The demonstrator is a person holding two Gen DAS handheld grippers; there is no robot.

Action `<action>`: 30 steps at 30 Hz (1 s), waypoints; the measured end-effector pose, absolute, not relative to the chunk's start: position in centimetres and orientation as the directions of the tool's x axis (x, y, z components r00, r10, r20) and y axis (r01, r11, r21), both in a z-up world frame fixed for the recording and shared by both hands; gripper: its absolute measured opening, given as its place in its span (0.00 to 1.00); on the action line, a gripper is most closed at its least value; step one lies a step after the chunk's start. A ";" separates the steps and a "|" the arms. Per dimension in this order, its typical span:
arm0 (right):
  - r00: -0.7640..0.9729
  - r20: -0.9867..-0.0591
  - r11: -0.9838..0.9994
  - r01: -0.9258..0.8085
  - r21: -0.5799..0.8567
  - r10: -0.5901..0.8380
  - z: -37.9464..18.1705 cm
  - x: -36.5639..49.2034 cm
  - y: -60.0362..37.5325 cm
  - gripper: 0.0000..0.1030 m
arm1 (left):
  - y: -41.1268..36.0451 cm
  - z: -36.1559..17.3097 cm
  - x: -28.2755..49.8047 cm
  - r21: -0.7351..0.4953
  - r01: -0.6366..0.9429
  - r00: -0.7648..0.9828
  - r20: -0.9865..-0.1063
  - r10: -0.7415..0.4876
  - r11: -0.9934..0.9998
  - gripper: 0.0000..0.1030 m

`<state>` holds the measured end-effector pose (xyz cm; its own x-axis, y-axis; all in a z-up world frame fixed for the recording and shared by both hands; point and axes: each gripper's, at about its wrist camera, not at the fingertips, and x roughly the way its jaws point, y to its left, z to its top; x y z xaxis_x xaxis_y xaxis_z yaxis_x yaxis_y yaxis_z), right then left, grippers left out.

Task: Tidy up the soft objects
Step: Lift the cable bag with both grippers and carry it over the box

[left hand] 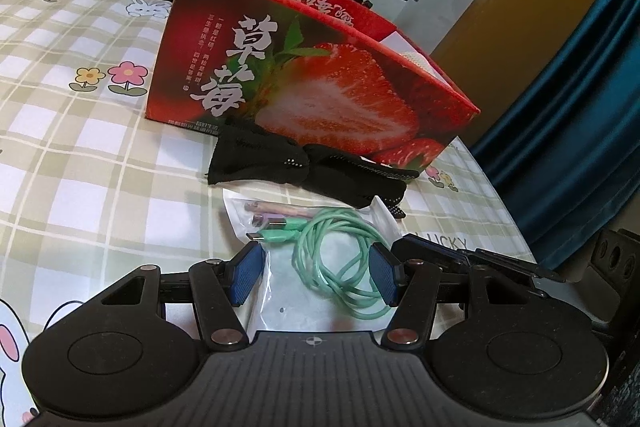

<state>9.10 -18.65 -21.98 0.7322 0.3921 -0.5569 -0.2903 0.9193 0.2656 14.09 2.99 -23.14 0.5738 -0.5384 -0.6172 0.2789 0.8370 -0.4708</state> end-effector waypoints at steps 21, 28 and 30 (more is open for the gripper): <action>0.803 -0.453 0.919 -0.297 0.261 0.388 -19.3 8.5 -19.6 0.06 | 2.9 -20.1 13.2 -0.432 0.382 0.621 -0.535 -0.573 0.817 0.59; 0.827 -0.408 0.919 -0.307 0.249 0.387 -17.5 9.1 -19.9 0.06 | 2.7 -17.6 13.6 -0.412 0.423 0.641 -0.493 -0.588 0.807 0.59; 0.834 -0.392 0.918 -0.312 0.245 0.388 -16.9 9.3 -20.0 0.06 | 2.6 -17.2 13.9 -0.414 0.428 0.645 -0.483 -0.593 0.803 0.59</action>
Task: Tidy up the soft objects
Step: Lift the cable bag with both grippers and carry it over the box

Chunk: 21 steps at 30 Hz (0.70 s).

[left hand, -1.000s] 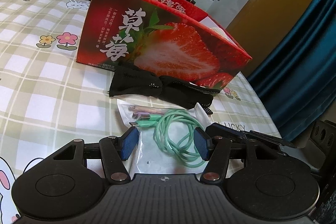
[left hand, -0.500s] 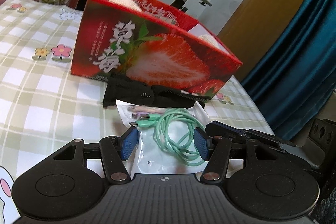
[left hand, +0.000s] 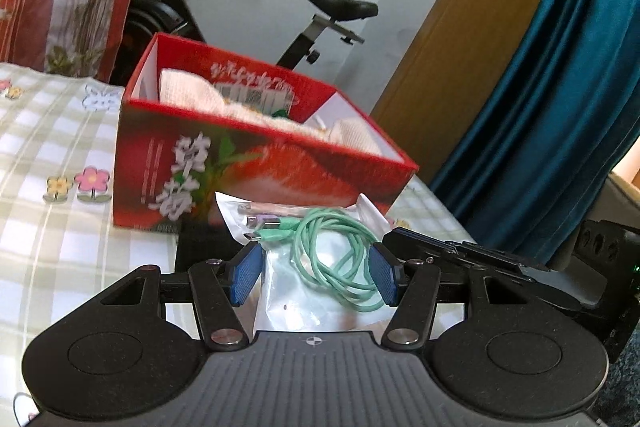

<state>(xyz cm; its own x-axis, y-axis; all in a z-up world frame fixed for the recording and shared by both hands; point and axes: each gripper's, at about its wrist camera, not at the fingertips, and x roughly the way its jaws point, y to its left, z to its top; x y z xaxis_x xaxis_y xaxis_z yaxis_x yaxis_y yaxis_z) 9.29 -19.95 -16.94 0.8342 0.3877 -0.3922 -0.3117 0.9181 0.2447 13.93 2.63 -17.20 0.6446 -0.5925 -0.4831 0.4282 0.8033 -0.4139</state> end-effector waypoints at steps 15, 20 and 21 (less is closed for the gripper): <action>0.878 -0.291 0.924 -0.347 0.162 0.381 -12.2 12.1 -20.0 0.06 | 2.1 -13.8 17.1 -0.414 0.453 0.695 -0.391 -0.603 0.790 0.59; 0.889 -0.275 0.930 -0.343 0.130 0.367 -11.5 14.3 -19.5 0.06 | 2.0 -12.5 19.7 -0.414 0.454 0.721 -0.349 -0.598 0.789 0.59; 0.892 -0.273 0.933 -0.340 0.120 0.360 -11.5 14.9 -19.4 0.06 | 2.0 -12.4 20.3 -0.415 0.460 0.721 -0.341 -0.603 0.785 0.59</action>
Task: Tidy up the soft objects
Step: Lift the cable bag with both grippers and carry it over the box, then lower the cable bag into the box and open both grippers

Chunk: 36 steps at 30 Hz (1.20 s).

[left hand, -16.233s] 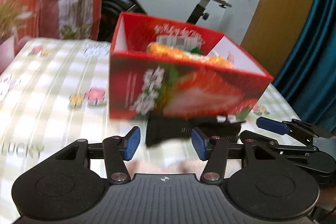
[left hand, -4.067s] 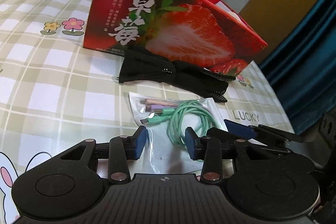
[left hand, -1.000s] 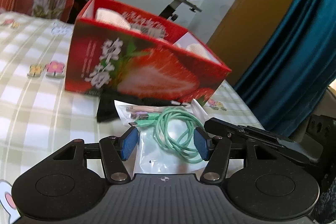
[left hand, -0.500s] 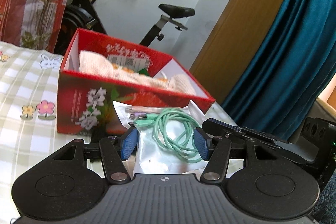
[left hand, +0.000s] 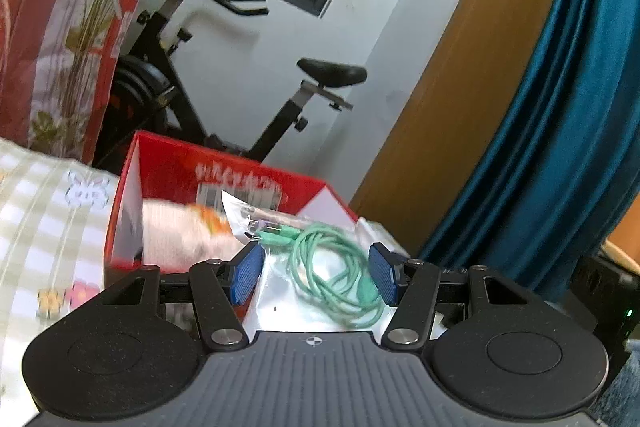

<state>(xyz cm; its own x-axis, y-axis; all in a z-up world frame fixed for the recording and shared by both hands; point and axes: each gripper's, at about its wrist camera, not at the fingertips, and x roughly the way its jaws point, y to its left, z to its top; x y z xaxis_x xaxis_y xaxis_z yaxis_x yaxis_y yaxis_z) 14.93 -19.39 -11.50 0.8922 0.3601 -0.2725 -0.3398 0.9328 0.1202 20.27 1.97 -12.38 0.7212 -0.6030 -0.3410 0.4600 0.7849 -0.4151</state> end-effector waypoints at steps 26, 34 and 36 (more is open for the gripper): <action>0.858 -0.467 0.972 -0.232 0.019 0.214 -15.5 28.1 -17.0 0.03 | -1.7 -14.1 29.8 -0.250 0.402 0.718 -0.511 -0.473 0.881 0.68; 0.868 -0.453 0.977 -0.211 0.031 0.202 -15.0 25.5 -18.9 0.28 | -1.2 -12.4 27.3 -0.068 0.331 0.800 -0.508 -0.318 0.941 0.97; 0.873 -0.442 0.976 -0.216 0.033 0.208 -15.0 24.5 -19.3 0.39 | -0.9 -12.2 26.4 -0.041 0.314 0.813 -0.504 -0.290 0.949 0.99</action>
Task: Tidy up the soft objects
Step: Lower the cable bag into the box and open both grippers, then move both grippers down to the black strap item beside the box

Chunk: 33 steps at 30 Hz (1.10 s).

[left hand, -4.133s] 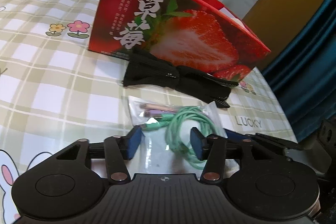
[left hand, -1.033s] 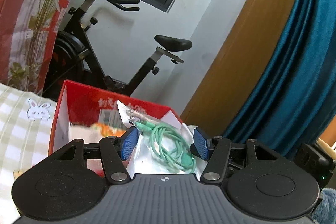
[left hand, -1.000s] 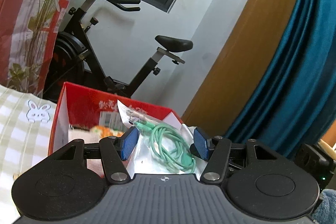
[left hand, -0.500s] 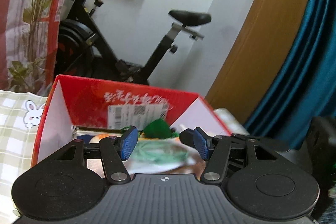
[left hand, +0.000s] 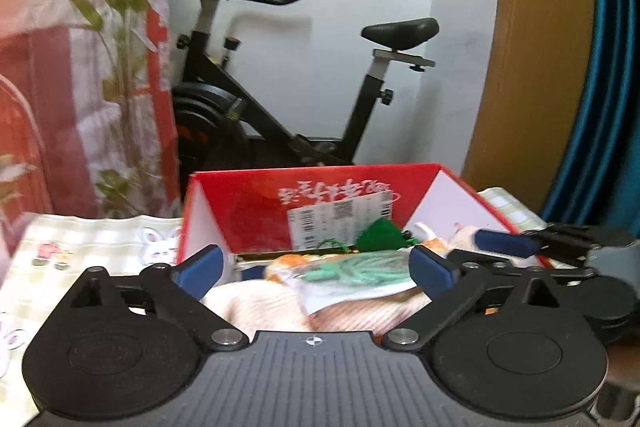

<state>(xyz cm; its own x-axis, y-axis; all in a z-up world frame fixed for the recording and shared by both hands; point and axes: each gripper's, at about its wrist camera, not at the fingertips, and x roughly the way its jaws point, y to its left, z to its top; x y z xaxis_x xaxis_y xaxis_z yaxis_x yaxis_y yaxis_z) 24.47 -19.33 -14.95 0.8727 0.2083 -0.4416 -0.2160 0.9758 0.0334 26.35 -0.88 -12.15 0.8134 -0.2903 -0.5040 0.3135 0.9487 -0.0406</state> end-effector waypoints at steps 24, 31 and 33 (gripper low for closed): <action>0.927 -0.329 0.984 -0.162 0.079 0.179 -17.8 14.1 -21.6 0.60 | 1.5 -16.0 17.7 -0.014 0.266 0.811 -0.538 -0.231 0.964 0.99; 0.872 -0.458 0.985 -0.140 0.101 0.171 -21.2 15.0 -20.6 0.60 | 1.6 -18.3 18.9 -0.081 0.241 0.776 -0.582 -0.242 0.967 0.98; 0.859 -0.482 0.985 -0.139 0.103 0.172 -22.0 15.3 -20.3 0.60 | 1.5 -19.1 19.3 -0.100 0.242 0.764 -0.593 -0.253 0.965 0.95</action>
